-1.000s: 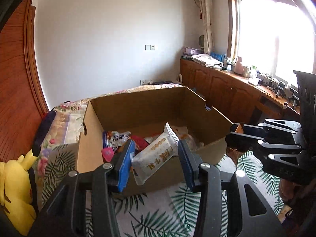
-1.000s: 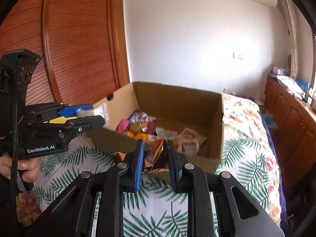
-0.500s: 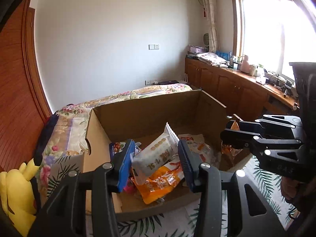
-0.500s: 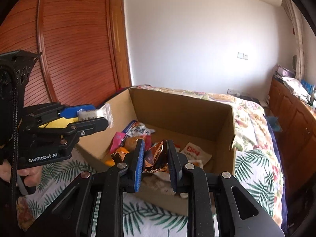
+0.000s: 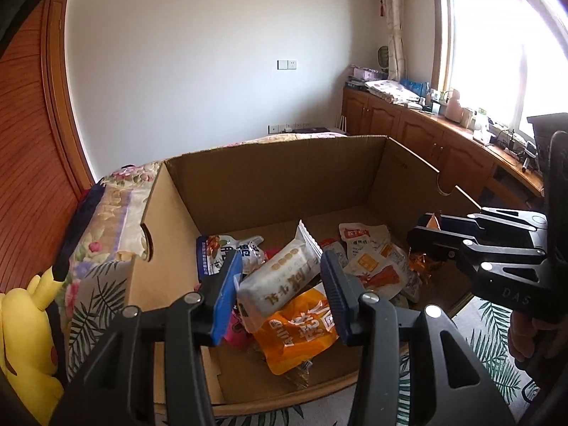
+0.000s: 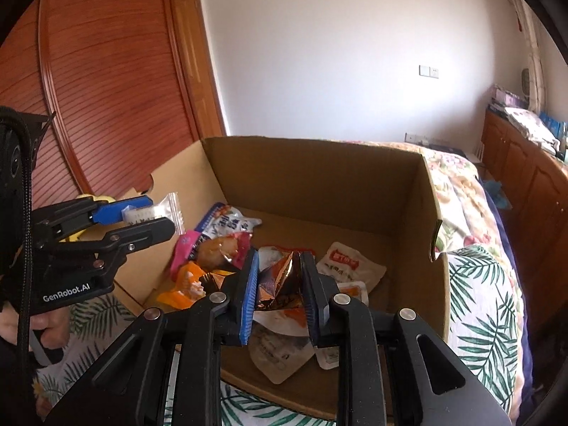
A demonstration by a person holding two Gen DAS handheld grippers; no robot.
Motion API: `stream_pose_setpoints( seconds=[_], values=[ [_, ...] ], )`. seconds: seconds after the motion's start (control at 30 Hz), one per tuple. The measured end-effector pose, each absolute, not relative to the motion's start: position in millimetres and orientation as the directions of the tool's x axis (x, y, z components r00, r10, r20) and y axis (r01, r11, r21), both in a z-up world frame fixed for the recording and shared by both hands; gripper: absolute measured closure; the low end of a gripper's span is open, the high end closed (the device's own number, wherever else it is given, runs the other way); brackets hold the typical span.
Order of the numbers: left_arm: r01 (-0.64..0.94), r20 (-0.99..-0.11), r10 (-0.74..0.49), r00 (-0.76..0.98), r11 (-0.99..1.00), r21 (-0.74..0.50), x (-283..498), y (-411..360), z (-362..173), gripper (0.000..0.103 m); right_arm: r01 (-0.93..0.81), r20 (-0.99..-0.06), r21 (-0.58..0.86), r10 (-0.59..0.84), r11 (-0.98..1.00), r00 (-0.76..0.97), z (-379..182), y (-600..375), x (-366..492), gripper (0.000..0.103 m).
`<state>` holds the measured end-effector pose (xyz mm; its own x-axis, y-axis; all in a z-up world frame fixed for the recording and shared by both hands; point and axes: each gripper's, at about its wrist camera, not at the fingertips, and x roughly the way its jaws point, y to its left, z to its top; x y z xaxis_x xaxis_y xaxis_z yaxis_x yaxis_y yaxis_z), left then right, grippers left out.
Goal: Organize snacks
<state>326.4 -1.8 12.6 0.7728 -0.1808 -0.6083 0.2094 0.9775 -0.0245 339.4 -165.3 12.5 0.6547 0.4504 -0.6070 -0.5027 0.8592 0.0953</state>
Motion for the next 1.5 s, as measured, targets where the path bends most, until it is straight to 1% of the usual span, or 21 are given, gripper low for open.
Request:
stream_pose_setpoints(
  seconds=[0.17, 0.2, 0.27, 0.4, 0.73, 1.03, 1.33, 1.5],
  values=[
    [0.211, -0.615, -0.18, 0.767, 0.977, -0.023, 328, -3, 9, 0.054, -0.496, -0.613, 0.098, 0.445, 0.863, 0.653, 7, -166, 341, 0.08],
    [0.209, -0.616, -0.179, 0.767, 0.978, -0.024, 328, -3, 9, 0.051, -0.495, -0.613, 0.105, 0.449, 0.862, 0.651, 6, -166, 341, 0.078],
    [0.203, -0.614, -0.175, 0.769, 0.979, -0.025, 327, -3, 9, 0.051, -0.504, -0.614, 0.119, 0.462, 0.855, 0.639, 5, -166, 339, 0.073],
    [0.202, -0.611, -0.172, 0.773, 0.979, -0.022, 323, -4, 11, 0.049, -0.502, -0.607, 0.113, 0.459, 0.857, 0.648, 7, -168, 334, 0.073],
    [0.205, -0.596, -0.168, 0.785, 0.979, -0.006, 300, -9, 24, 0.049, -0.49, -0.589, 0.095, 0.445, 0.867, 0.674, 20, -173, 309, 0.072],
    [0.21, -0.554, -0.167, 0.815, 0.978, 0.013, 259, -10, 52, 0.048, -0.48, -0.551, 0.081, 0.441, 0.873, 0.708, 45, -182, 270, 0.07],
    [0.213, -0.517, -0.168, 0.839, 0.977, 0.028, 220, -11, 75, 0.047, -0.473, -0.509, 0.066, 0.437, 0.879, 0.741, 71, -190, 227, 0.065],
    [0.217, -0.494, -0.172, 0.852, 0.975, 0.036, 198, -15, 84, 0.044, -0.464, -0.497, 0.06, 0.429, 0.884, 0.754, 77, -192, 208, 0.062]
  ],
)
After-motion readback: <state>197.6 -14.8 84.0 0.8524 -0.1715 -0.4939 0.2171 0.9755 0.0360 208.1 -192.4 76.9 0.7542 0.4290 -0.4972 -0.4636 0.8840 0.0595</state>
